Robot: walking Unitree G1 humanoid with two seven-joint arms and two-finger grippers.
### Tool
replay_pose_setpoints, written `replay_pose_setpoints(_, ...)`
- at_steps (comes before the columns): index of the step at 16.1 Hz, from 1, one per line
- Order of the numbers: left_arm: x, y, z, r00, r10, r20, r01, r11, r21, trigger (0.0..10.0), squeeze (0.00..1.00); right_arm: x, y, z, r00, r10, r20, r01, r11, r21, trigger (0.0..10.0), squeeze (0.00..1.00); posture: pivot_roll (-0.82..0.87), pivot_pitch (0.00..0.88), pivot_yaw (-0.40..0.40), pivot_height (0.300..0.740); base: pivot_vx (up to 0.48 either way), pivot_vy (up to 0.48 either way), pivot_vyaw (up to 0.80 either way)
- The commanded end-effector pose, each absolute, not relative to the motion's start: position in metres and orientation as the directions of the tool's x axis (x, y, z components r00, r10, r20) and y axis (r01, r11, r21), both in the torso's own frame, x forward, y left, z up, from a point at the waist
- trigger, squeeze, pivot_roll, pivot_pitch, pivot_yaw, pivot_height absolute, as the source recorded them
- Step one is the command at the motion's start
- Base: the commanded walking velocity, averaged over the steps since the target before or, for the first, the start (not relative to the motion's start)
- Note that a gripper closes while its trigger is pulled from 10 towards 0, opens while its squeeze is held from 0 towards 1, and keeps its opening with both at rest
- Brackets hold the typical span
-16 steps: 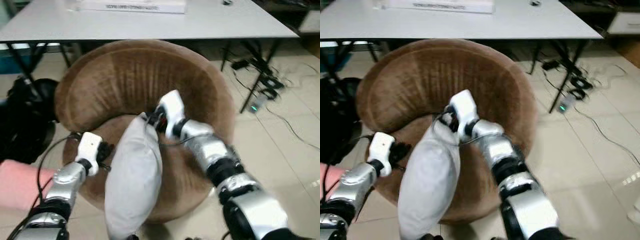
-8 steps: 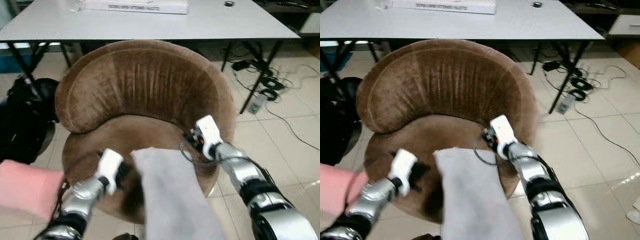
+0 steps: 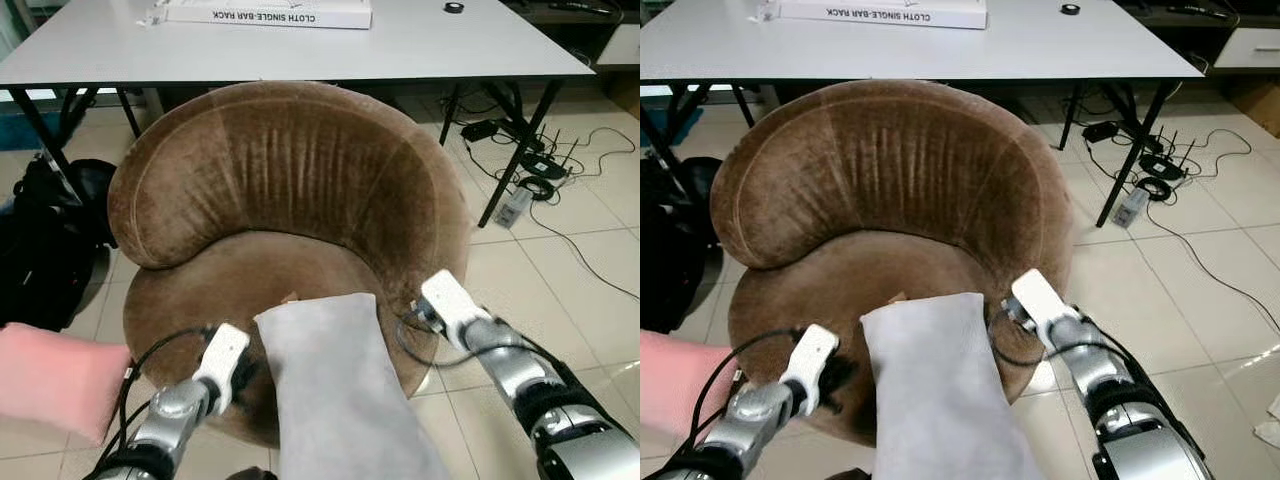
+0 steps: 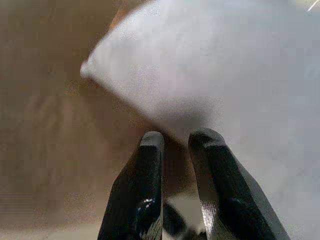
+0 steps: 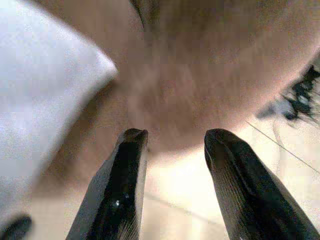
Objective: Move the pillow to the sofa from floor
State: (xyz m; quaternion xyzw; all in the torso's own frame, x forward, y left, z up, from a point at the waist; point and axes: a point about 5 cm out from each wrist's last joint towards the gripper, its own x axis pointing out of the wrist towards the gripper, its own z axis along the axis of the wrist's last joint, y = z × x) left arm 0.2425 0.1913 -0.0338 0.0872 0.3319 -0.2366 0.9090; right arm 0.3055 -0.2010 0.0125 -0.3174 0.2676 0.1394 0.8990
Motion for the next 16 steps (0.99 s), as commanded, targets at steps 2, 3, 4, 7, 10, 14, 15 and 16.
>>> replay_pose_setpoints(2, 0.229, 0.204, -0.044, 0.631, -0.316, -0.708, 0.453, 0.892, 0.006, 10.0, 1.00, 0.290, -0.218, -0.002, 0.787, -0.021, -0.616, -0.400, 0.743, -0.536, 10.0, 0.39, -0.01, 0.033, 0.014, 0.740, 0.000, 0.000, 0.00)
replay_pose_setpoints(3, 0.223, 0.210, -0.047, 0.626, -0.284, -0.726, 0.432, 0.901, 0.021, 10.0, 1.00, 0.283, -0.222, -0.008, 0.768, -0.045, -0.639, -0.392, 0.755, -0.525, 10.0, 1.00, 0.00, 0.046, 0.018, 0.740, 0.000, 0.000, 0.00)
replay_pose_setpoints(4, 0.219, 0.213, -0.050, 0.623, -0.265, -0.736, 0.415, 0.910, 0.024, 10.0, 1.00, 0.279, -0.225, -0.012, 0.757, -0.062, -0.651, -0.389, 0.757, -0.524, 10.0, 1.00, 0.01, 0.056, 0.019, 0.740, 0.000, 0.000, 0.00)
replay_pose_setpoints(7, 0.218, 0.214, -0.051, 0.626, -0.255, -0.737, 0.415, 0.909, 0.038, 10.0, 1.00, 0.270, -0.233, -0.018, 0.742, -0.138, -0.656, -0.338, 0.768, -0.543, 10.0, 1.00, 0.02, 0.101, 0.024, 0.740, 0.000, 0.000, 0.00)
replay_pose_setpoints(10, 0.224, 0.216, -0.045, 0.651, -0.244, -0.719, 0.447, 0.888, 0.103, 10.0, 1.00, 0.267, -0.237, -0.020, 0.741, -0.161, -0.652, -0.316, 0.773, -0.550, 10.0, 0.98, 0.02, 0.158, 0.041, 0.740, 0.000, 0.000, 0.00)
replay_pose_setpoints(14, 0.225, 0.232, -0.041, 0.652, -0.208, -0.729, 0.441, 0.886, 0.141, 10.0, 0.00, 0.264, -0.241, -0.021, 0.742, -0.180, -0.645, -0.321, 0.751, -0.578, 10.0, 0.00, 0.01, 0.242, 0.051, 0.740, 0.000, 0.000, 0.00)
replay_pose_setpoints(15, 0.222, 0.233, -0.042, 0.646, -0.213, -0.733, 0.444, 0.886, 0.135, 10.0, 0.00, 0.264, -0.243, -0.020, 0.748, -0.188, -0.637, -0.324, 0.734, -0.597, 10.0, 0.00, 0.01, 0.256, 0.045, 0.740, 0.000, 0.000, 0.00)
replay_pose_setpoints(16, 0.220, 0.234, -0.043, 0.643, -0.212, -0.736, 0.444, 0.886, 0.133, 10.0, 0.00, 0.265, -0.244, -0.019, 0.753, -0.193, -0.629, -0.329, 0.718, -0.613, 10.0, 0.00, 0.01, 0.266, 0.041, 0.740, 0.000, 0.000, 0.00)
